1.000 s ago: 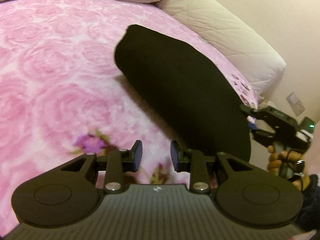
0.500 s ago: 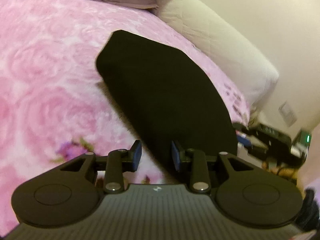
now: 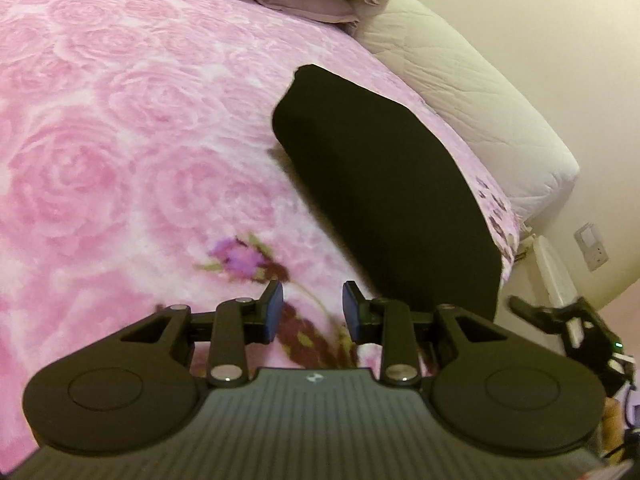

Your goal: Fold clothes

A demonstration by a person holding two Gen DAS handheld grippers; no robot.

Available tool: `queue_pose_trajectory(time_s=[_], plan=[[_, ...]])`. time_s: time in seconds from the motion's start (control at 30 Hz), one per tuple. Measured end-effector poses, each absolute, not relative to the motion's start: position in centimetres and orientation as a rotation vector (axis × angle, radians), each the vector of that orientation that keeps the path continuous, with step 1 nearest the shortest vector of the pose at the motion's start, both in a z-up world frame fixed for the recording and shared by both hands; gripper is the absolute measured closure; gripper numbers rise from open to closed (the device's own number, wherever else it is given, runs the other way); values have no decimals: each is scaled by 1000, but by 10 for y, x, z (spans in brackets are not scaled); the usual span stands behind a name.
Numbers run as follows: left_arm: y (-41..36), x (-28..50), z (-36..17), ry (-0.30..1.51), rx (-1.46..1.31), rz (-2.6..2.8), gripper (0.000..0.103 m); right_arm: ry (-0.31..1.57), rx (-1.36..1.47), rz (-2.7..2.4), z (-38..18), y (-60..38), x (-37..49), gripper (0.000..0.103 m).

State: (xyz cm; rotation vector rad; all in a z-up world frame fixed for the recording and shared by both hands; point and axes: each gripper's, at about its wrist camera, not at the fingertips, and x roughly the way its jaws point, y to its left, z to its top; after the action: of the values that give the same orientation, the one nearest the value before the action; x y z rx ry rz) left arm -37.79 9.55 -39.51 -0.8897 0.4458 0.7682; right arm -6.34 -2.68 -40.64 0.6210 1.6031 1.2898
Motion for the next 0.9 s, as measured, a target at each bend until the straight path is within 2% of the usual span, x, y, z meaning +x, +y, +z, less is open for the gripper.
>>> queue_pose_trajectory(time_s=[0.23, 0.27, 0.3, 0.33, 0.37, 0.47, 0.63, 0.73, 0.83, 0.9], plan=[[96, -381, -398, 432, -907, 773, 76, 1513, 585, 1297, -400, 1, -80, 33], [98, -381, -399, 429, -913, 775, 76, 1492, 562, 1292, -398, 6, -82, 37], [99, -381, -400, 425, -919, 777, 76, 1470, 540, 1288, -396, 12, -85, 55], [100, -381, -399, 423, -923, 775, 76, 1449, 518, 1284, -395, 17, -87, 65], [101, -380, -399, 421, -928, 773, 76, 1444, 505, 1303, -396, 20, -85, 82], [104, -379, -395, 421, -924, 763, 76, 1430, 458, 1363, -394, 26, -77, 88], [110, -378, -389, 369, -972, 709, 74, 1328, 298, 1434, -363, 22, -49, 88], [115, -376, -395, 274, -1073, 632, 70, 1358, 228, 1435, -362, 22, -20, 87], [124, -373, -408, 174, -1218, 584, 69, 1442, 290, 1425, -380, 24, -7, 74], [128, -373, -416, 118, -1275, 603, 69, 1410, 336, 1407, -378, 22, -1, 59]])
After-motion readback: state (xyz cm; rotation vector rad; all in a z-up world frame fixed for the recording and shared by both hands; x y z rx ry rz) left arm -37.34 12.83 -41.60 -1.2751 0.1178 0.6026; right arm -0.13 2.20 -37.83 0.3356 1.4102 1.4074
